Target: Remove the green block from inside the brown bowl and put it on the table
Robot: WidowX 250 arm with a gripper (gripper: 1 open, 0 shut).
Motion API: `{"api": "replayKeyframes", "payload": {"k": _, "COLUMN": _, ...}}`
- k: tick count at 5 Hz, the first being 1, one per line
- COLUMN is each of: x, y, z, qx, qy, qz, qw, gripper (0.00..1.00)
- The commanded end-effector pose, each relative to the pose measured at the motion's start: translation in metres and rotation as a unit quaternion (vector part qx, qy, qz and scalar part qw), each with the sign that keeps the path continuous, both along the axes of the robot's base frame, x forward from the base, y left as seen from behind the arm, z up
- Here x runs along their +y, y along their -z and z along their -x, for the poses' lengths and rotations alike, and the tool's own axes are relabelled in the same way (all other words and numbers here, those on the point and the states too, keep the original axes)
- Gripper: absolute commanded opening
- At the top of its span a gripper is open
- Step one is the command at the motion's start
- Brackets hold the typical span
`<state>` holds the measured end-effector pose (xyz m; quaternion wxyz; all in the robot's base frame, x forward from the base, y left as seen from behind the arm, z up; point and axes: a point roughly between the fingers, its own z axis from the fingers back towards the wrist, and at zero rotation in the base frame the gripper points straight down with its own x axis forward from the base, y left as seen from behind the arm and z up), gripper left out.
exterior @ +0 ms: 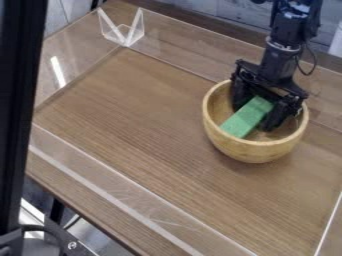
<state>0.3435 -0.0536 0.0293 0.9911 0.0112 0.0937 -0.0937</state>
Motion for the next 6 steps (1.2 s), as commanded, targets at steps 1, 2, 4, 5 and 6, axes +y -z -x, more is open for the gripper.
{"api": "replayKeyframes", "payload": {"k": 1, "x": -0.001, "y": -0.005, "z": -0.011, "qx": -0.024, "qy": 0.008, "qz": 0.005, "qw": 0.9997, "gripper": 1.00}}
{"api": "replayKeyframes", "payload": {"k": 2, "x": -0.002, "y": -0.001, "z": -0.012, "qx": -0.023, "qy": 0.008, "qz": 0.006, "qw": 0.9997, "gripper": 1.00}}
{"api": "replayKeyframes", "payload": {"k": 4, "x": -0.002, "y": 0.008, "z": -0.016, "qx": -0.021, "qy": 0.010, "qz": 0.009, "qw": 0.9997, "gripper": 1.00}}
{"api": "replayKeyframes", "payload": {"k": 5, "x": -0.003, "y": 0.013, "z": -0.017, "qx": -0.020, "qy": 0.010, "qz": 0.010, "qw": 0.9997, "gripper": 1.00}}
{"api": "replayKeyframes", "payload": {"k": 6, "x": -0.003, "y": 0.016, "z": -0.017, "qx": -0.018, "qy": 0.011, "qz": 0.012, "qw": 0.9997, "gripper": 1.00}}
